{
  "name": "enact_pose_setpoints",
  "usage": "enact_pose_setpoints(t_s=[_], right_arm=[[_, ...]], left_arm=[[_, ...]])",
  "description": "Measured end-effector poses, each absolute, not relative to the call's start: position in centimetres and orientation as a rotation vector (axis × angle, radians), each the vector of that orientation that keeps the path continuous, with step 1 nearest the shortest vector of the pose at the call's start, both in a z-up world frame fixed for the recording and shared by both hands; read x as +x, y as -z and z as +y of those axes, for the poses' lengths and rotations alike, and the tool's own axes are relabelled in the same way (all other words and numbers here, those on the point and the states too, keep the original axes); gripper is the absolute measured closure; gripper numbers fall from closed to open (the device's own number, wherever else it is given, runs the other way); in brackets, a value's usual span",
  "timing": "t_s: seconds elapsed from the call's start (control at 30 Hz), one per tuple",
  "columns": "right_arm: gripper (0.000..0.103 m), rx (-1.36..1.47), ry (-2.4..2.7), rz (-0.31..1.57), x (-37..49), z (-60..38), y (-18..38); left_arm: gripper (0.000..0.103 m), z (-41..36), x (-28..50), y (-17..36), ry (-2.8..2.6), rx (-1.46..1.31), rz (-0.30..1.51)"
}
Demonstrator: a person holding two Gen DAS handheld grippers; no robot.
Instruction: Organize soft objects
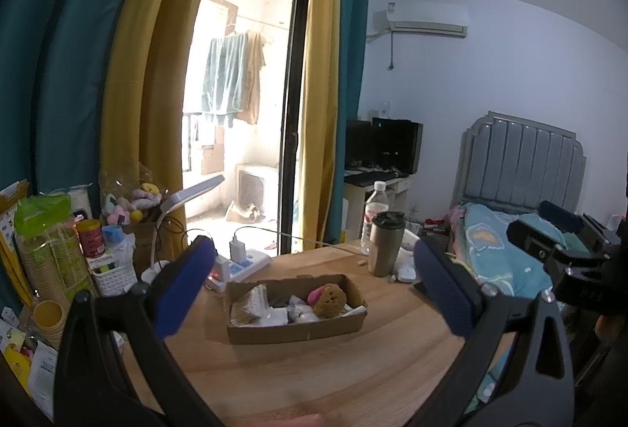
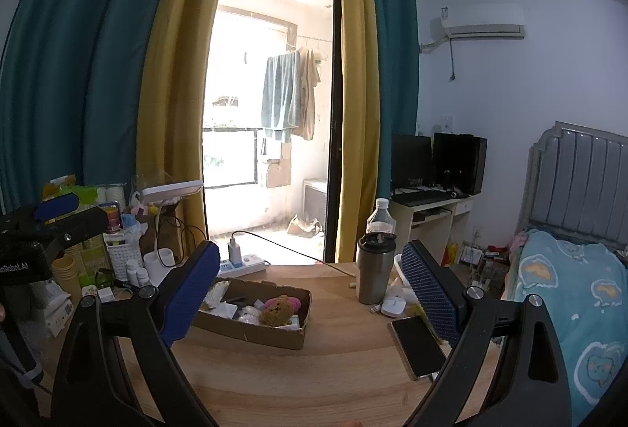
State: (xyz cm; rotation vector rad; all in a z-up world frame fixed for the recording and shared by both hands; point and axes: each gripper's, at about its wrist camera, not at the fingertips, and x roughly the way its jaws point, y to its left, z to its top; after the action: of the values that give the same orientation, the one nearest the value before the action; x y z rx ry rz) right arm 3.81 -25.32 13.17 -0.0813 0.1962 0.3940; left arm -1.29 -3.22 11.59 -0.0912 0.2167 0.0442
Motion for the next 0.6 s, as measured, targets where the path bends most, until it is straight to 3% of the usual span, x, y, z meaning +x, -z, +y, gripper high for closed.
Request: enact_pose_setpoints(t_s=[0.6], right_arm=[[0.007, -0.08, -0.393, 0.2, 3.9, -25.4, -13.08]], left_arm=[[0.001, -3.36, -1.31, -11.35, -0.039, -0.087, 0.22]])
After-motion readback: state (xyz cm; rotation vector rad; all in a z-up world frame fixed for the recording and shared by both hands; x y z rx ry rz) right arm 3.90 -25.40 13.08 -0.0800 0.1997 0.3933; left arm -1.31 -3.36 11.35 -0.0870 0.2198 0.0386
